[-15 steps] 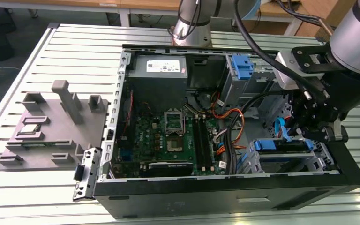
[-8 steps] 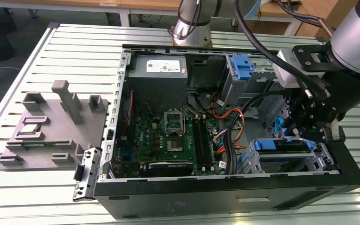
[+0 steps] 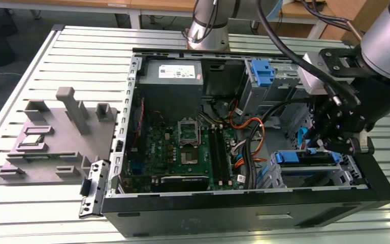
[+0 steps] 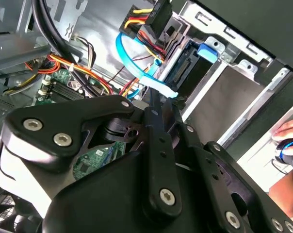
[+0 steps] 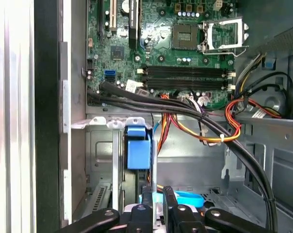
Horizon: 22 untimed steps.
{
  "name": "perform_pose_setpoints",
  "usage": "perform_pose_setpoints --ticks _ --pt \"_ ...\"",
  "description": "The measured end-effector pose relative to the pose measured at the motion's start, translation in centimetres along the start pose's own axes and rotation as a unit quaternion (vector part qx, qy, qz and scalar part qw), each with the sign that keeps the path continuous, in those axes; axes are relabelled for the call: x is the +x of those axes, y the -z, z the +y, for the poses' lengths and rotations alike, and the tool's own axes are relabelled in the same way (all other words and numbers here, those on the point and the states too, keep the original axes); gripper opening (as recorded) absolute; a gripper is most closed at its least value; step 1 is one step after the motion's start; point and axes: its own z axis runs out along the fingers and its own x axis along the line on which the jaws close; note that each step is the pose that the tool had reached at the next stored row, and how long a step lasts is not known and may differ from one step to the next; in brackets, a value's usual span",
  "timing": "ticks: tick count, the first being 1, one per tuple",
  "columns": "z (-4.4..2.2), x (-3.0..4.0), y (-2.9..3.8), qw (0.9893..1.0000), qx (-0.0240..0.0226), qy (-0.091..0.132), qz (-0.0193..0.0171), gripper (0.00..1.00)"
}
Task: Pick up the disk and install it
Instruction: 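Insert the first disk wire, then insert the second disk wire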
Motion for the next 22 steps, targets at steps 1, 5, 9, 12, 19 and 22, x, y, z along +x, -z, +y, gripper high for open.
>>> perform_pose_setpoints --ticks 1,5,9,12,19,22 --pt "-0.18 0.00 -0.01 1.0000 -0.0003 0.000 0.0000 0.24" --pt "-0.91 -0.01 -0.04 1.0000 -0.0019 -0.002 0.0000 0.24" --pt "-1.24 -0.01 -0.06 1.0000 -0.0031 -0.002 0.0000 0.24" --pt "-1.25 0.00 0.01 1.0000 -0.0034 -0.002 0.0001 0.24" --pt "-1.26 -0.05 0.13 1.0000 -0.0036 -0.002 0.0001 0.24" --pt "-1.26 -0.21 0.11 1.0000 -0.0036 -0.002 0.0000 0.24"
